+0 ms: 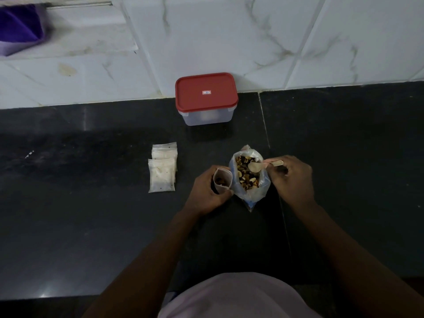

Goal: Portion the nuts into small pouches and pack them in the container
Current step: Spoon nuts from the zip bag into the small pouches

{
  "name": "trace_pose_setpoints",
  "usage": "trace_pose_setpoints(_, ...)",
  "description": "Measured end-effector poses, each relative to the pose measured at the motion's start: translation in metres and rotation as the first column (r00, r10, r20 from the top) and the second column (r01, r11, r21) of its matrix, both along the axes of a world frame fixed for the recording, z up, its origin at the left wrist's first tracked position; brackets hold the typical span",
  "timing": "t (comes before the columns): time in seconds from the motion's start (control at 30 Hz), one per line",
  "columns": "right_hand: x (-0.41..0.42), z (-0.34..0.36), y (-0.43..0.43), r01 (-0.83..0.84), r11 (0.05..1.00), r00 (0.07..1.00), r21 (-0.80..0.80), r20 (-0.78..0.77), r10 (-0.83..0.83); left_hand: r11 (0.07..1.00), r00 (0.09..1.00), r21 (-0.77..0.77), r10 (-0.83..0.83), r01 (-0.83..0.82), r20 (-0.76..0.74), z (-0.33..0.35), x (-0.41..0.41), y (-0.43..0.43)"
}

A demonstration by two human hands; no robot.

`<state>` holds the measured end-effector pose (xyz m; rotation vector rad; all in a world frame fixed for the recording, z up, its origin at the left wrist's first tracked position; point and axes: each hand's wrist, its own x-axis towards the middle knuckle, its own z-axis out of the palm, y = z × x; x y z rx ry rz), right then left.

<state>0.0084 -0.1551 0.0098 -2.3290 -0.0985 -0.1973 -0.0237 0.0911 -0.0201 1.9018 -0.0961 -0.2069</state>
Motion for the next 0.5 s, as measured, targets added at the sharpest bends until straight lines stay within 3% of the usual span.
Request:
trace_pose_setpoints(0.1,-0.001,-0.003,0.004,0.003,0.999,1.0,-0.041,-0.031,-0.004,0.997,1.0,0.074,-0.021,0.021,-0.004,-0.004,0.002,0.001)
trace_pose_setpoints(0.27,-0.004,-0.008,0.017,0.186,0.977,0.96,0.102,-0.231,-0.159,0.982,0.998,0.183,-0.055,0.053,0.006,-0.009,0.007,0.001)
trace_pose_setpoints(0.5,0.003,-0.013,0.024,0.494,0.825,0.764,0.275,-0.59,-0.26,0.983,0.998,0.172,-0.058,0.056,0.005,-0.011,0.006,-0.002)
